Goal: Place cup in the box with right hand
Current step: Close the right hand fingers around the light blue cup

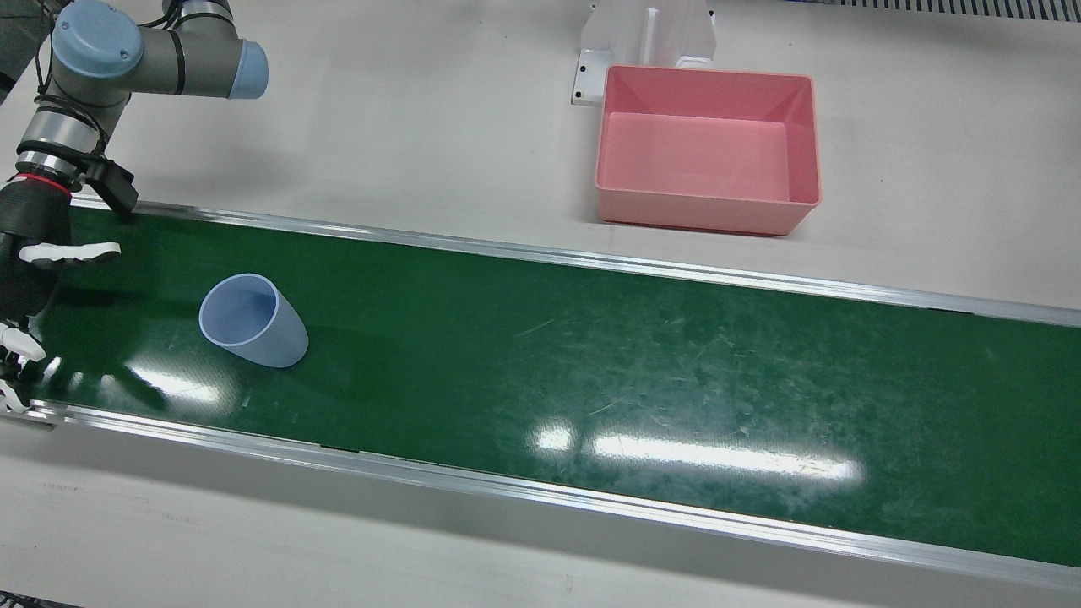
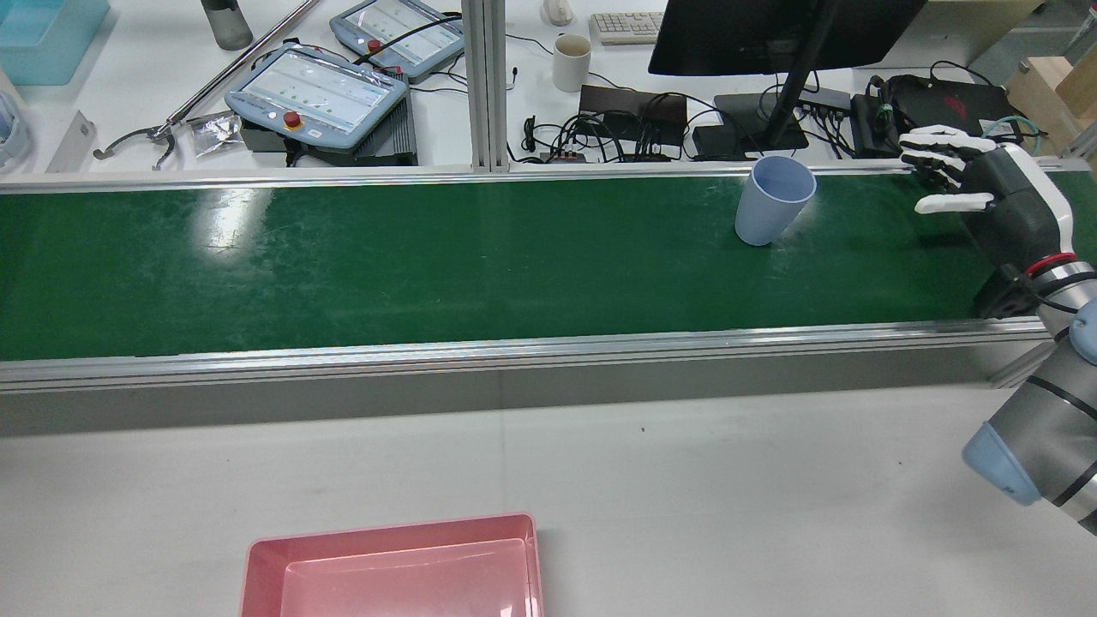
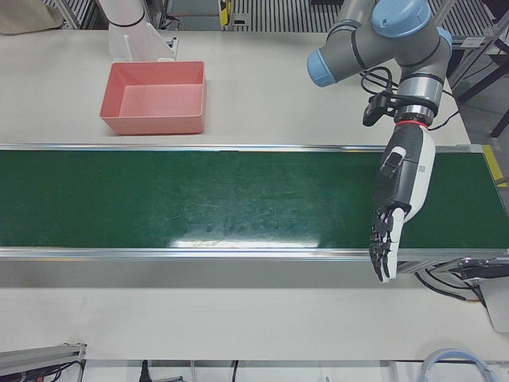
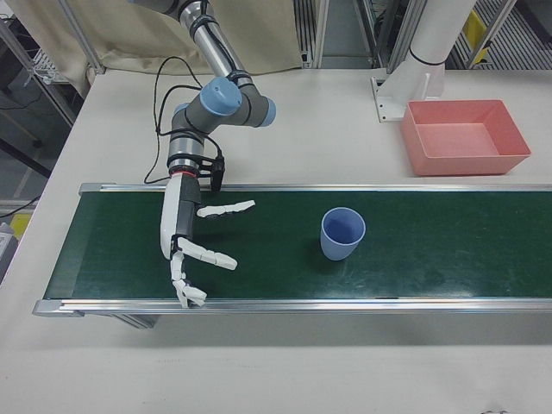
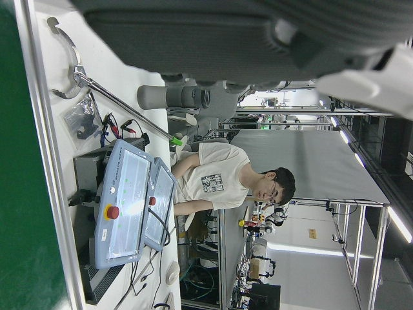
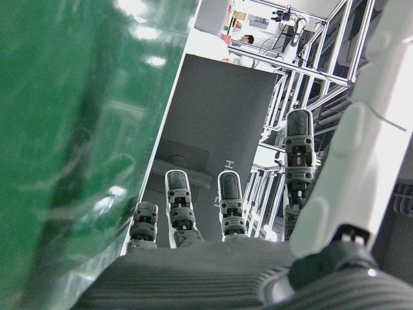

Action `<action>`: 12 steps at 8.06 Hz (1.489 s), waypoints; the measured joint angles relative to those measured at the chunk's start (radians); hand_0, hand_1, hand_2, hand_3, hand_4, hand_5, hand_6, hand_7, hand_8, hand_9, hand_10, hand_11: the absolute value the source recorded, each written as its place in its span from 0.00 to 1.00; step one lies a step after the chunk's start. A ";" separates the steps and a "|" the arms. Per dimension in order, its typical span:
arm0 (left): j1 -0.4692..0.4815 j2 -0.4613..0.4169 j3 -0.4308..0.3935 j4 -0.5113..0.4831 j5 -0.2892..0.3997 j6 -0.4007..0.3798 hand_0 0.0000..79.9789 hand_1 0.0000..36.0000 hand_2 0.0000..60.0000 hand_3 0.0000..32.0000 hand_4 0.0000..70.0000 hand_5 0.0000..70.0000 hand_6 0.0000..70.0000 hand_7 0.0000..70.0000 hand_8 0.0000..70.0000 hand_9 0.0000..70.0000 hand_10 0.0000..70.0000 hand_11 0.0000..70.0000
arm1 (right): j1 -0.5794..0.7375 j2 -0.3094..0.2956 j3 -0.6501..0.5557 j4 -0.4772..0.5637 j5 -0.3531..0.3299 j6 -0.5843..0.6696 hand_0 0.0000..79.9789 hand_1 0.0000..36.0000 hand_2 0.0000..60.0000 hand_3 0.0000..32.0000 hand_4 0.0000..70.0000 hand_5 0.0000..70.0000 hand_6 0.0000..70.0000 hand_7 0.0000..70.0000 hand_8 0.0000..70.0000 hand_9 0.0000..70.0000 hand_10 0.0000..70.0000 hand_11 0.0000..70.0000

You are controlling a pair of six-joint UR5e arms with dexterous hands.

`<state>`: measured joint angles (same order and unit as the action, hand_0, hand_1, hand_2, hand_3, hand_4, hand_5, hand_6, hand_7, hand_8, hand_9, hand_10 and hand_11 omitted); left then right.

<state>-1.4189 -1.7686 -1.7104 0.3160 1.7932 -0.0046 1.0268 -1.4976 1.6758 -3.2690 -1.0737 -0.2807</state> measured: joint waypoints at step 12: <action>0.000 0.000 0.000 0.000 0.000 0.000 0.00 0.00 0.00 0.00 0.00 0.00 0.00 0.00 0.00 0.00 0.00 0.00 | -0.003 0.003 0.001 -0.003 0.000 0.000 0.65 0.17 0.00 1.00 0.53 0.08 0.07 0.58 0.24 0.32 0.11 0.17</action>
<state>-1.4189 -1.7685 -1.7104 0.3160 1.7932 -0.0046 1.0240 -1.4950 1.6767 -3.2720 -1.0738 -0.2807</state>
